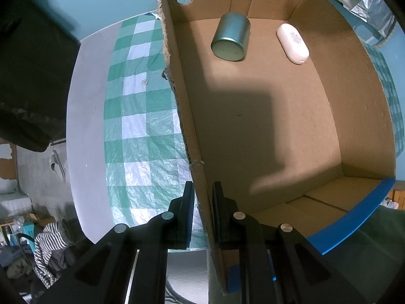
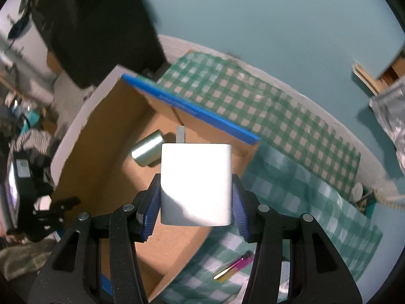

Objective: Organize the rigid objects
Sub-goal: 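Carry the white charger into the box and open the right tool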

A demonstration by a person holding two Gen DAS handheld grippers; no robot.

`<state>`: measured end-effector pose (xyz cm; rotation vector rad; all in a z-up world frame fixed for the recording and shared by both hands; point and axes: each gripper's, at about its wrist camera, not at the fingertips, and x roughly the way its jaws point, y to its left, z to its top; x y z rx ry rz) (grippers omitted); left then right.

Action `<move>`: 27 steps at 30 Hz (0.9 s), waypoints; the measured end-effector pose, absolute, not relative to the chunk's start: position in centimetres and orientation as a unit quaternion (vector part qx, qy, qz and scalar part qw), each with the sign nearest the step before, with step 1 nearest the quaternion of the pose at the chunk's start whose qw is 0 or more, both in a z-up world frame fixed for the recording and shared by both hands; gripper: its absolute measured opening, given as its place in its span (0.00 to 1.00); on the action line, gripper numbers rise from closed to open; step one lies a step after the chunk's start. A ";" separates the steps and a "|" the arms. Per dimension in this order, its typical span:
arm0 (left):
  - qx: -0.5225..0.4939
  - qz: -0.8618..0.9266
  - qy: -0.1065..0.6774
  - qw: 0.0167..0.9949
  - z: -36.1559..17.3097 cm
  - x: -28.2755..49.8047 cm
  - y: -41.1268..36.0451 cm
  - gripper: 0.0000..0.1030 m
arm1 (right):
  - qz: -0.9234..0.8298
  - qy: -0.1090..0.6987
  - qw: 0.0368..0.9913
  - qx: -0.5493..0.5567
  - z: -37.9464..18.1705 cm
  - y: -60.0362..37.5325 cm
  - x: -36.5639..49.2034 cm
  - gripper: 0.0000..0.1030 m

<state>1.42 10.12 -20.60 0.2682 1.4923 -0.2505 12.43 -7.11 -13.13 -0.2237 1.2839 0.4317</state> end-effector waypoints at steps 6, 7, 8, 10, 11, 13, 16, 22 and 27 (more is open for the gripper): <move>0.123 -0.110 0.675 0.720 -20.7 1.5 10.1 0.14 | 0.219 0.605 0.752 -0.141 -15.5 -5.0 12.1 0.49; 0.122 -0.110 0.675 0.719 -20.8 1.5 10.1 0.14 | 0.223 0.607 0.748 -0.150 -16.1 -4.6 12.0 0.49; 0.120 -0.110 0.677 0.717 -20.9 1.5 10.1 0.14 | 0.226 0.608 0.745 -0.157 -16.4 -4.3 12.0 0.49; 0.116 -0.108 0.680 0.716 -21.1 1.5 10.2 0.14 | 0.230 0.609 0.739 -0.174 -17.4 -3.6 11.8 0.49; 0.116 -0.109 0.681 0.715 -21.1 1.5 10.3 0.14 | 0.231 0.611 0.735 -0.180 -17.8 -3.4 11.7 0.49; 0.119 -0.110 0.680 0.715 -21.1 1.5 10.3 0.14 | 0.233 0.619 0.727 -0.187 -18.7 -3.0 11.5 0.49; 0.121 -0.112 0.679 0.716 -21.0 1.5 10.3 0.14 | 0.236 0.625 0.717 -0.198 -19.7 -2.9 11.3 0.49; 0.120 -0.112 0.680 0.715 -20.9 1.4 10.2 0.14 | 0.240 0.628 0.714 -0.197 -19.8 -3.1 11.1 0.50; 0.121 -0.112 0.681 0.713 -21.0 1.5 10.1 0.14 | 0.227 0.632 0.718 -0.182 -18.9 -3.9 11.7 0.50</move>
